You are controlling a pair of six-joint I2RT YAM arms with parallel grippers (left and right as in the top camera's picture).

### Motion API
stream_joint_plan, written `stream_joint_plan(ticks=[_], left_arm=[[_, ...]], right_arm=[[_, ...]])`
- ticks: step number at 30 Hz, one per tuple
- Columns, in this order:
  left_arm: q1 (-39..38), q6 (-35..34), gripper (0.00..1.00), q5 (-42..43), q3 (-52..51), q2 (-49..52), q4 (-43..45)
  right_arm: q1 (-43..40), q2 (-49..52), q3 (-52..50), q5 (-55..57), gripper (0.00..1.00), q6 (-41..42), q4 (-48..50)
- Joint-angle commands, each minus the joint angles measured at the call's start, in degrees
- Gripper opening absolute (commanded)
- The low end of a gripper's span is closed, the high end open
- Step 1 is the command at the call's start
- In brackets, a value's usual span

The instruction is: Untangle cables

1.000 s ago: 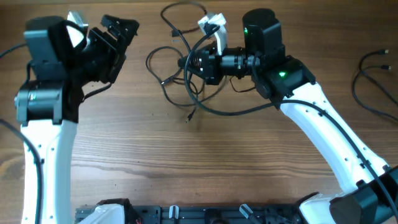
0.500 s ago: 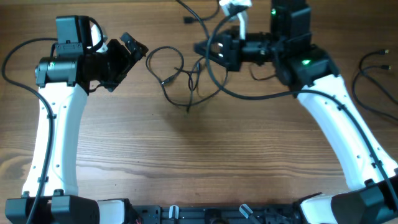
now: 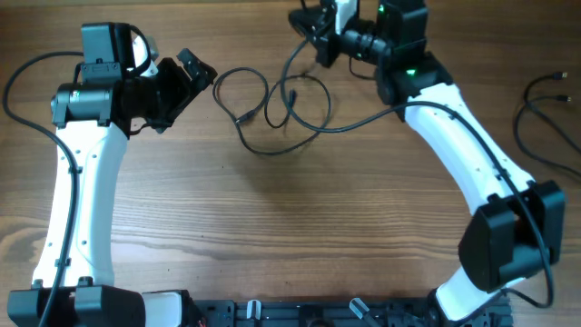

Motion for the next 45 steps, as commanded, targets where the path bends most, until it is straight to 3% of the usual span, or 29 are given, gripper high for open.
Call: stream_joint_plan(ticks=[1,6,10,15,20,26,30,37,38,39,40,45], left_arm=[[-0.1,1.4,1.00,-0.5,0.4,-0.2,0.1],[-0.1,1.4,1.00,-0.5,0.4,-0.2,0.1],[-0.1,1.4,1.00,-0.5,0.4,-0.2,0.1],[-0.1,3.1,1.00,-0.6,0.4,-0.2,0.1],[-0.1,3.1,1.00,-0.7,0.4,-0.2,0.2],[-0.1,3.1,1.00,-0.7,0.4,-0.2,0.2],[-0.1,3.1,1.00,-0.7,0.4,-0.2,0.2],[-0.1,3.1,1.00,-0.7,0.4,-0.2,-1.2],[-0.1,3.1,1.00,-0.7,0.4,-0.2,-1.5],[-0.1,3.1,1.00,-0.7,0.4,-0.2,-1.6],[-0.1,3.1,1.00,-0.7,0.4,-0.2,-1.6],[-0.1,3.1,1.00,-0.7,0.4,-0.2,-1.6]], right_arm=[[1.0,1.1,0.7,7.3,0.04,3.3,5.3],[0.4,-0.5,0.7,14.4,0.04,5.3,11.5],[-2.8,-5.4,0.7,19.2,0.04,9.4,9.1],[-11.9,-13.8,0.7,21.2,0.04,10.3,-8.0],[-29.3,-20.1,1.1,16.0,0.04,10.8,-24.6],[-49.1,-19.5,2.0,4.5,0.04,14.3,-30.5],[-59.5,-17.5,2.0,6.7,0.04,16.1,-32.2],[-61.7,-8.6,1.9,20.7,0.04,13.4,-35.0],[-61.7,-7.5,1.9,20.9,0.17,13.9,-35.0],[-61.7,-6.3,1.9,21.4,0.45,15.4,-35.1],[-61.7,-4.9,1.9,21.7,1.00,17.8,-35.1],[-61.7,-3.2,1.9,18.9,1.00,19.6,-38.1]])
